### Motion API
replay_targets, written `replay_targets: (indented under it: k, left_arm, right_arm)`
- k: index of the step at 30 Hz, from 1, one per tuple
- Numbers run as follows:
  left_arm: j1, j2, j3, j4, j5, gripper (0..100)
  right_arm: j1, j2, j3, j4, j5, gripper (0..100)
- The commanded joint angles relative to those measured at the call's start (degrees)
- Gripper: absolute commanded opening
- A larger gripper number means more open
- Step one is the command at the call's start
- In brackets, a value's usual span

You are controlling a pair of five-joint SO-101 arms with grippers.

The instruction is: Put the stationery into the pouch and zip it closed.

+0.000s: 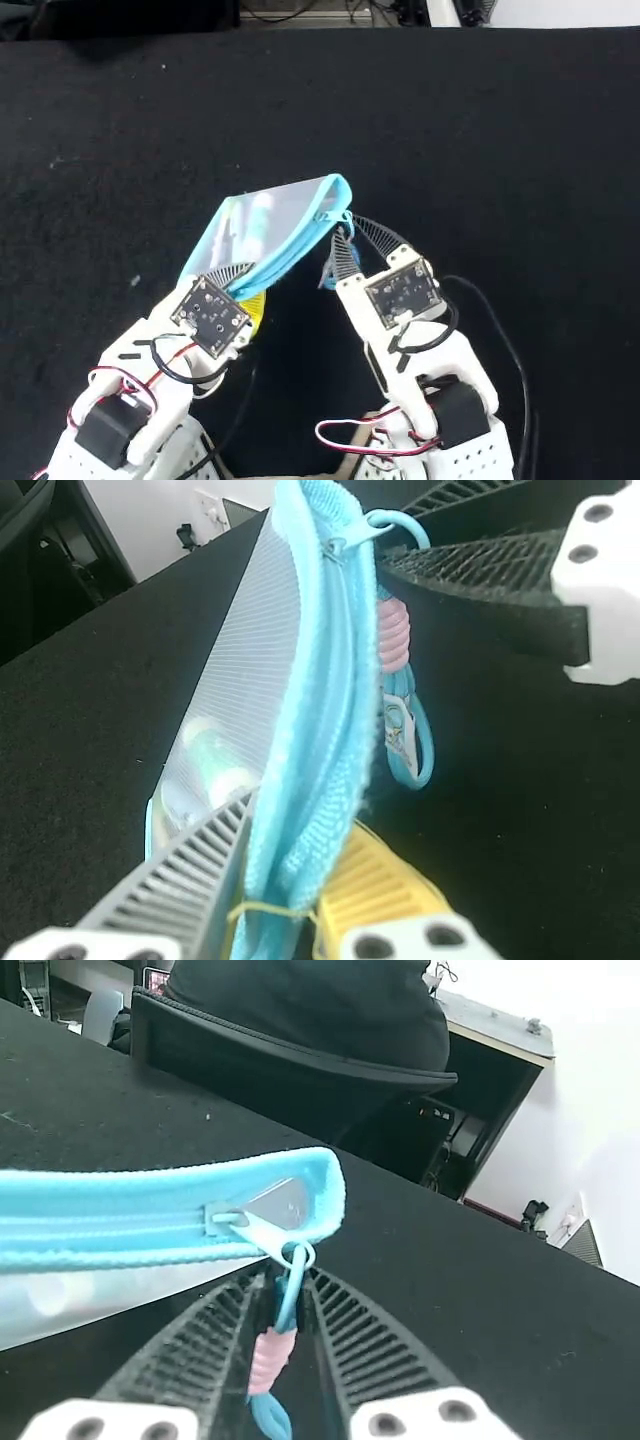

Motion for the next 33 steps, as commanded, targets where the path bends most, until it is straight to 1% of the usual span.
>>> replay_targets:
  k: [1,3,5,8,11,18,22,28,30,33]
  left_arm:
    - [-0.6,0.6,1.4,1.0,0.7,3]
    - [-0.6,0.6,1.4,1.0,0.7,3]
    - [-0.6,0.6,1.4,1.0,0.7,3]
    - [-0.6,0.6,1.4,1.0,0.7,3]
    - [-0.6,0.6,1.4,1.0,0.7,3]
    - [-0.6,0.6,1.5,1.0,0.7,3]
    - [-0.6,0.6,1.5,1.0,0.7,3]
    - [-0.6,0.6,1.5,1.0,0.7,3]
    - [-0.6,0.6,1.5,1.0,0.7,3]
    - [-0.6,0.6,1.5,1.0,0.7,3]
  right_arm:
    - [1.1,-0.7,-0.7,-1.1,-0.7,1.0]
    - [1.1,-0.8,-0.7,-1.2,-1.0,1.0]
    - [2.3,-0.8,-1.1,-1.3,-3.4,1.0]
    - [7.3,-0.8,-2.3,-1.5,-8.1,1.0]
    - [11.2,-0.8,-2.7,-2.0,-9.4,1.0]
    - [11.2,-0.8,-0.5,-5.7,-9.6,1.0]
    - [11.2,-0.8,3.6,-12.7,-9.6,1.1]
    - [11.3,-0.8,12.8,-29.5,-9.6,1.1]
    - [11.3,-0.8,14.4,-32.6,-9.6,1.1]
    - [11.4,-0.8,14.5,-32.7,-9.6,1.1]
